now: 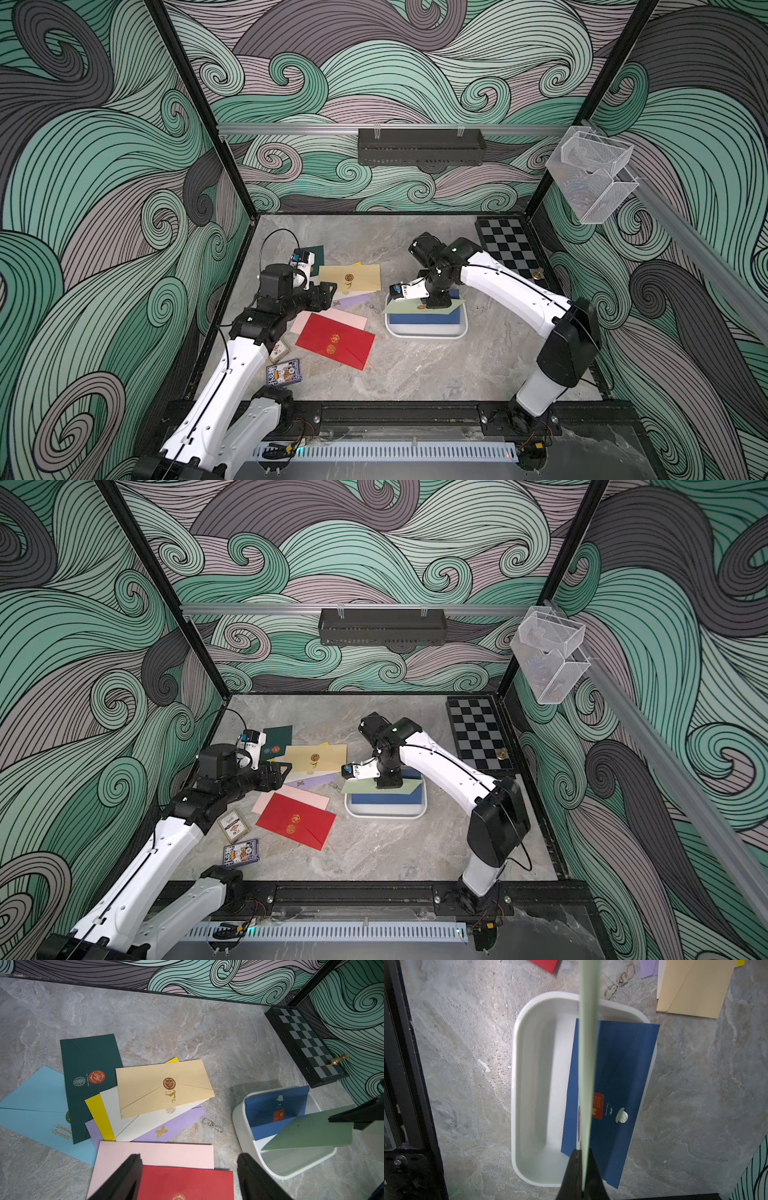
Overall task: Put the sealed envelopes into the storage box
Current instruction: Place the envelope in the storage box.
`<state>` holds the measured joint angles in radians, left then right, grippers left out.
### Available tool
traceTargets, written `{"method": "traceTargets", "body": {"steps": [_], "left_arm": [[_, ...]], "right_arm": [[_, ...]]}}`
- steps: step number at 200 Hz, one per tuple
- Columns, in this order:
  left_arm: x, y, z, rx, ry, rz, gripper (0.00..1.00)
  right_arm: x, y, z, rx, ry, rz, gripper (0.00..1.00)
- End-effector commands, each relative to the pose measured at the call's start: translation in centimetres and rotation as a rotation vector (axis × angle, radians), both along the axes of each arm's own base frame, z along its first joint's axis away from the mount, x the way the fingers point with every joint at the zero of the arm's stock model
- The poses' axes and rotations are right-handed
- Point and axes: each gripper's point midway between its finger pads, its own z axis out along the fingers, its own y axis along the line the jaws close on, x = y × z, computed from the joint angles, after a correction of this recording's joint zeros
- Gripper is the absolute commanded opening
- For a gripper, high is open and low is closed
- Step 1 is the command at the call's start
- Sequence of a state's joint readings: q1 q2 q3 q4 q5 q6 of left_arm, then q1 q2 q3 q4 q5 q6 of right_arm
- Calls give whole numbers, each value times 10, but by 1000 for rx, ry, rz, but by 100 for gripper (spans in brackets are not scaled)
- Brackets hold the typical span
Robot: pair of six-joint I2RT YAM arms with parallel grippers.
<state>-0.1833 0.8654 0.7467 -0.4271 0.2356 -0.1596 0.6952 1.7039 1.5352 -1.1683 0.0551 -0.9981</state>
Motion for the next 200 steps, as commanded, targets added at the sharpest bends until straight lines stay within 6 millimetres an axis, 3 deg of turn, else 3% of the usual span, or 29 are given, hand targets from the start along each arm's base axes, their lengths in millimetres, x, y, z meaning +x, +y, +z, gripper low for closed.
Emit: {"method": "traceTargets", "body": {"steps": [1,48,82,124,141,175,200], "left_arm": [[0,1,7,14,-36,-8,75],[-1,1,8,16,-43,-13,76],[-1,1,7,15,-40,-17,76],[0,-2,5,7,-28,-29,76],[0,-3,4,5,-24,-32,76],[0,-3,3,4,-22,-34,76],[1,-4,3,3,-20,-34,76]], "right_arm": [[-7,-10,-1,-60,-4,31,0],[-7,-11,-11,-105,1,33,0],[4,-14,-15,-140,-14,2,0],[0,-11,-23,-141,17,-1,4],[2,-10,-26,-148,18,-10,8],[6,-3,-25,-141,14,-15,25],[7,5,-24,-123,12,-16,28]]}}
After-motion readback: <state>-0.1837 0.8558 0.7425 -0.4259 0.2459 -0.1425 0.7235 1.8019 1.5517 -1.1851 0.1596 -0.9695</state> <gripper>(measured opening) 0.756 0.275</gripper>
